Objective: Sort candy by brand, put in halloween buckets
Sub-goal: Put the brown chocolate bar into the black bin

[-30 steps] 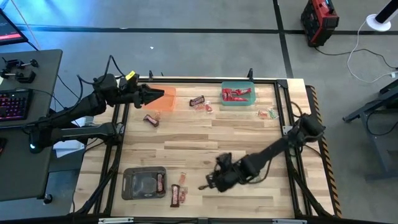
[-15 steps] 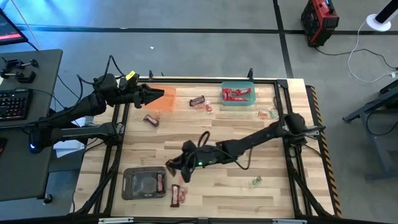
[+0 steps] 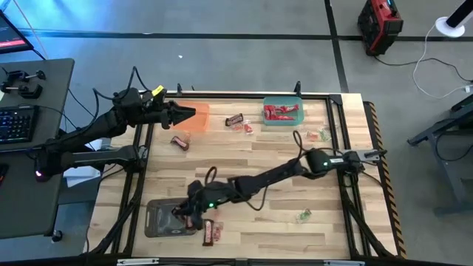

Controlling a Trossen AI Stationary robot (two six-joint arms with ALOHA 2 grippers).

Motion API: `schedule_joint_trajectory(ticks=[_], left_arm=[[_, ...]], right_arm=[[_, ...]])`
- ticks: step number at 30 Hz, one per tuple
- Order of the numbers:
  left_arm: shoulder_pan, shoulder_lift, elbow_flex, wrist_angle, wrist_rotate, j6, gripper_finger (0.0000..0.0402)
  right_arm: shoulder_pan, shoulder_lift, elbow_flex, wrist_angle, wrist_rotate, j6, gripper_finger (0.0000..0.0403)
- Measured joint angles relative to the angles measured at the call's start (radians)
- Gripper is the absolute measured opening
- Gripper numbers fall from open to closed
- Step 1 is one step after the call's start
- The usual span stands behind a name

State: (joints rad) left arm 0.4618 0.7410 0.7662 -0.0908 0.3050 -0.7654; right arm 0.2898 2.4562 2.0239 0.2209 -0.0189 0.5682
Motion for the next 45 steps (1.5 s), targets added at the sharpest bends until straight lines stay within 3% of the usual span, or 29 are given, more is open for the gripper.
schedule_joint_trajectory(ticks=[6,13,17,25,30,34,37,39,42,45], left_arm=[[0.0,0.0,0.0,0.001,0.0,0.0,0.0188],[0.0,0.0,0.0,0.001,0.001,-0.001,0.0188],[0.0,0.0,0.0,0.001,0.008,-0.001,0.0188],[0.0,0.0,0.0,-0.009,0.009,0.036,0.0188],[-0.001,0.0,0.0,-0.082,0.01,0.106,0.0188],[-0.001,0.0,0.0,-0.174,0.01,0.148,0.0188],[-0.004,0.0,0.0,-0.243,0.01,0.186,0.0188],[-0.014,0.001,0.0,-0.275,0.01,0.202,0.0188],[-0.041,0.009,0.0,-0.292,0.01,0.22,0.0188],[-0.078,0.041,0.0,-0.274,0.006,0.26,0.0188]], right_arm=[[-0.005,0.051,0.192,-0.362,0.002,-0.002,0.0099],[-0.009,0.052,0.263,-0.437,-0.072,-0.03,0.0199],[-0.008,0.051,0.302,-0.485,-0.142,-0.054,0.0236],[-0.045,-0.055,0.318,-0.809,-0.147,-0.13,0.0243],[-0.064,-0.107,0.318,-1.208,-0.135,-0.233,0.0243],[-0.049,-0.119,0.317,-1.573,-0.058,-0.346,0.0242],[-0.04,-0.146,0.233,-1.664,-0.068,-0.393,0.0242],[-0.034,-0.205,0.101,-1.613,-0.097,-0.401,0.0242],[-0.032,-0.38,-0.188,-1.476,-0.12,-0.349,0.0242],[-0.042,-0.596,-0.516,-1.311,-0.129,-0.199,0.0242]])
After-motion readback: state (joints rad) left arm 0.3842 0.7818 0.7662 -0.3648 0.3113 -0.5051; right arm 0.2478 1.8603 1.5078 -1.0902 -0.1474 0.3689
